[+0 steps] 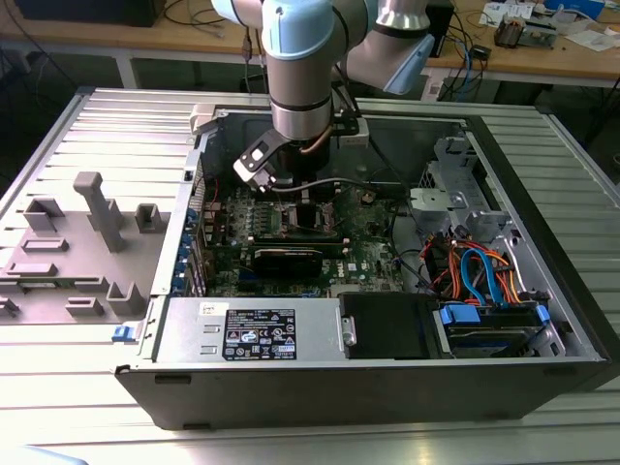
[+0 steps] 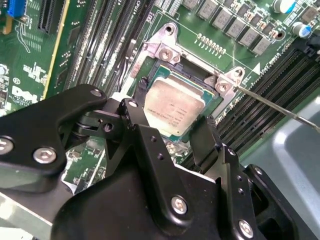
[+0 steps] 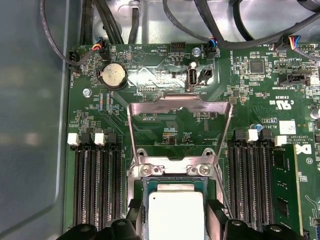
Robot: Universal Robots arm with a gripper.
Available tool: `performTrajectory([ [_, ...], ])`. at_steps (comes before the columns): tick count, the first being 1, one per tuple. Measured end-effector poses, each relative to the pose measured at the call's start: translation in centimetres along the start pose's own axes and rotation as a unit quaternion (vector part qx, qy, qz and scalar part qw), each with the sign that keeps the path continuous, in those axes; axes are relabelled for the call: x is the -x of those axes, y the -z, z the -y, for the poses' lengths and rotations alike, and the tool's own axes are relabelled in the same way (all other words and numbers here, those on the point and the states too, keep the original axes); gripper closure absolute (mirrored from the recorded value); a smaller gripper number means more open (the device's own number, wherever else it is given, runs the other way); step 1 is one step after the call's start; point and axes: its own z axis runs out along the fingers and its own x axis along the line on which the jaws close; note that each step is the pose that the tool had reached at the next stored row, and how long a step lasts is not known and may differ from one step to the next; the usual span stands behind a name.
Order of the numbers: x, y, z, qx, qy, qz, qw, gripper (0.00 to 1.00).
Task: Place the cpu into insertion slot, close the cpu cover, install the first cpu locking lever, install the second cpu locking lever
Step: 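Place the cpu into insertion slot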
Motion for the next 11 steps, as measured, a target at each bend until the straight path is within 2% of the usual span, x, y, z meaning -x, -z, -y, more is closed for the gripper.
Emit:
performTrajectory([
  [2,0.0,0.42,-0.04,0.0,0.0,-0.0001,1.0,0.38],
  [4,0.0,0.5,-0.05,0.0,0.0,0.0,1.0,0.38],
  [9,0.01,1.55,-0.15,0.0,0.0,0.0,1.0,0.38],
  [11,0.0,1.62,-0.16,0.0001,0.0,-0.0002,1.0,0.38],
])
